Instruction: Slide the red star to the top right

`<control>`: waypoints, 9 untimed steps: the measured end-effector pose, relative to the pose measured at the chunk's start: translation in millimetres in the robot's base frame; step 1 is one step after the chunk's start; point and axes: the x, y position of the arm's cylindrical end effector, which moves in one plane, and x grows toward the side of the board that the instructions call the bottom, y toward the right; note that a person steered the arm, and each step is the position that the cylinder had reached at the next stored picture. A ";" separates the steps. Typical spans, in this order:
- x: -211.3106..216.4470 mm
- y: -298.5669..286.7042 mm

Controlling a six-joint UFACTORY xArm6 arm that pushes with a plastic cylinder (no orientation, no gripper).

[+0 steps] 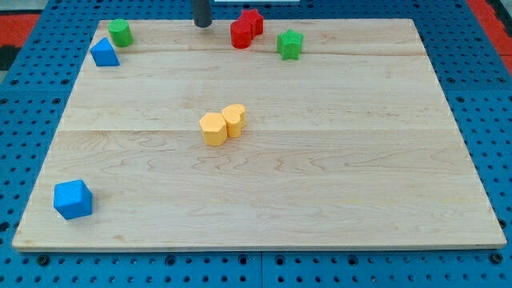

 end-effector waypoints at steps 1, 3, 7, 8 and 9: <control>-0.6 19.8; 0.6 60.6; -0.3 191.7; -0.4 215.9; -0.1 249.3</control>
